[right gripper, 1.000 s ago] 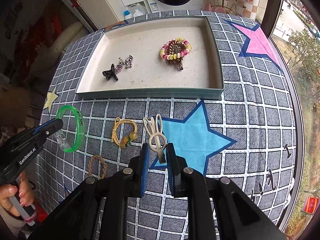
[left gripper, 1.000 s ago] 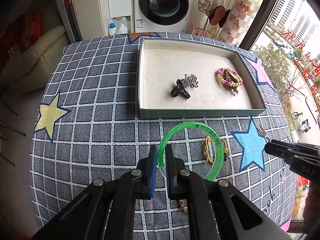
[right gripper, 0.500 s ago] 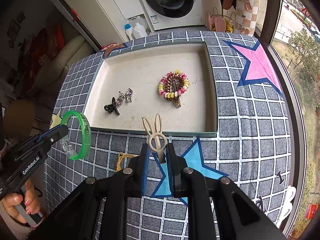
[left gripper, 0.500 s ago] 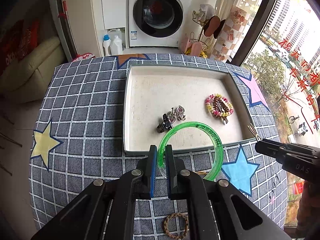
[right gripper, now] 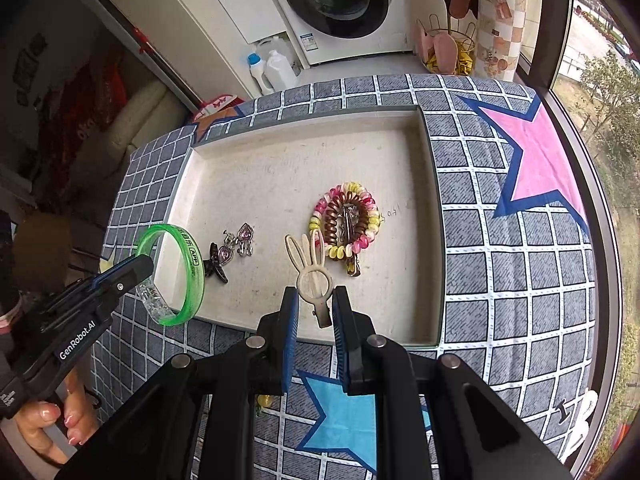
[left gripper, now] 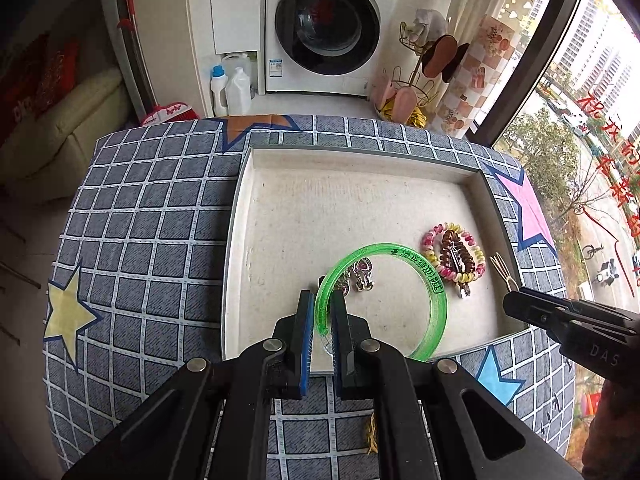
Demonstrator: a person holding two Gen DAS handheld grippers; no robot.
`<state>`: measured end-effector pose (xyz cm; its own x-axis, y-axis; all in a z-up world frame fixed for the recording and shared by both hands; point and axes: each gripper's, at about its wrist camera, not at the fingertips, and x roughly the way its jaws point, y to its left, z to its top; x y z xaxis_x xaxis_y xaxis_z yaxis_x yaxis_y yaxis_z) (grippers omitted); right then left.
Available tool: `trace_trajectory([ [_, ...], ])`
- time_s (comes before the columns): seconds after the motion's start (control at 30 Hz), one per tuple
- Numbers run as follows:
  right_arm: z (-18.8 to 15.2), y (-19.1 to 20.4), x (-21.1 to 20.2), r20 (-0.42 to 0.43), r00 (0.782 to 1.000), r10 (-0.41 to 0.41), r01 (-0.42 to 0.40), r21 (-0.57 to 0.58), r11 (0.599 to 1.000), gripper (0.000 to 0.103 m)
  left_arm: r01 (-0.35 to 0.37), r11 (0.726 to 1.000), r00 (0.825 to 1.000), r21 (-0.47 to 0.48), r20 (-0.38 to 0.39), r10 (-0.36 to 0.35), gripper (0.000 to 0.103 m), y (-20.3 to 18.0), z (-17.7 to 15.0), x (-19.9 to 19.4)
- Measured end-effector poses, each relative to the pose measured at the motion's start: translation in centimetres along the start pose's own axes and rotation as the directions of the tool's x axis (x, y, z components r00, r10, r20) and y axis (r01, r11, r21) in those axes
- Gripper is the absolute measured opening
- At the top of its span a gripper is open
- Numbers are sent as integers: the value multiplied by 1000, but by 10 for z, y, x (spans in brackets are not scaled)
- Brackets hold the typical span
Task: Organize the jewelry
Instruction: 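Carry the bangle and bunny clip into the white tray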
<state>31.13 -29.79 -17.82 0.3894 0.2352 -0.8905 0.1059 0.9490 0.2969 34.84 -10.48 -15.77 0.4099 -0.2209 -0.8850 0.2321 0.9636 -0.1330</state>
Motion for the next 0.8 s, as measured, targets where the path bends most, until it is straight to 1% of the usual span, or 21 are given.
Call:
trace_trajectory([
  [0.23,17,-6,18,-16,1000,26,-26,11,1000,18,-27,1000,999,-13,-18,27,20,-4,10,21],
  [0.33,23,-6,27,-25,999,22,-22,6,1000,18,-41,999,999,-13,-27,41,20,-5,15,32],
  [0.43,29,-6,34,-32,999,14,-14,-4,1000,18,-72,997,997,13,-30,72,20,-9,19,41],
  [0.6,35,-9,45,-42,999,-5,4,-18,1000,18,-94,995,995,28,-38,95,20,-12,24,55],
  [0.8,36,-9,55,-58,998,-33,30,-48,998,18,-128,990,990,62,-48,132,21,-16,20,67],
])
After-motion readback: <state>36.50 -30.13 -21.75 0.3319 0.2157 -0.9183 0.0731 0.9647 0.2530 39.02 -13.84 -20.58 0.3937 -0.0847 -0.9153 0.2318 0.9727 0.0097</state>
